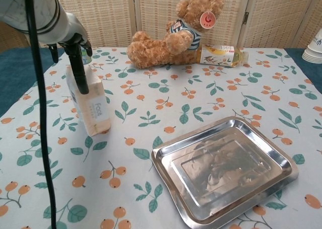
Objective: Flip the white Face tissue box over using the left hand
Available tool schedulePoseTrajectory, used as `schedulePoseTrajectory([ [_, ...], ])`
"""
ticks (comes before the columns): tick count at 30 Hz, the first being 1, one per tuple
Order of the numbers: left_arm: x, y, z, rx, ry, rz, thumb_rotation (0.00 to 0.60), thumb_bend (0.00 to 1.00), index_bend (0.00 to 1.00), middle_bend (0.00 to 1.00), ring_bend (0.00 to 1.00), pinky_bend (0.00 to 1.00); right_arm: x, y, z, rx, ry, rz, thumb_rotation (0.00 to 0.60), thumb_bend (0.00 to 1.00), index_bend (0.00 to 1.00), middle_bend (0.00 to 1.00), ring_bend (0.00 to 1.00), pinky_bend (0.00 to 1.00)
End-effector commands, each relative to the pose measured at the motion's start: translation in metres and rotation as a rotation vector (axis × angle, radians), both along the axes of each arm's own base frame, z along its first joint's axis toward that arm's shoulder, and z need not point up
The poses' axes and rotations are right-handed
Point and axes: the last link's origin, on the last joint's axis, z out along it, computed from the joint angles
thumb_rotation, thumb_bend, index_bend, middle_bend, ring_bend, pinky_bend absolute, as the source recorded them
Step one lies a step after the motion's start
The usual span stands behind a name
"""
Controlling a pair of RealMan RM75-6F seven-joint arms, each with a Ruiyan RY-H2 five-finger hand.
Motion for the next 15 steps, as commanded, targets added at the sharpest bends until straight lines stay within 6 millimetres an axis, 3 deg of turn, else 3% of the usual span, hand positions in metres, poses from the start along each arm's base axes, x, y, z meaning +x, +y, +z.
schedulePoseTrajectory([
  [1, 0.0000, 0.0009, -0.0014, -0.001, 0.004, 0.002, 0.600, 0.11, 0.00, 0.06, 0.00, 0.17, -0.0005, -0.0002, 0.0002, -0.001, 0.000, -0.001, 0.600, 0.12, 0.15, 0.05, 0.00, 0.00],
  [15, -0.0063, 0.0053, -0.0097, -0.007, 0.030, 0.023, 0.600, 0.11, 0.00, 0.08, 0.01, 0.19, -0.0028, -0.0016, 0.0000, 0.003, -0.001, -0.010, 0.600, 0.12, 0.15, 0.04, 0.00, 0.00],
])
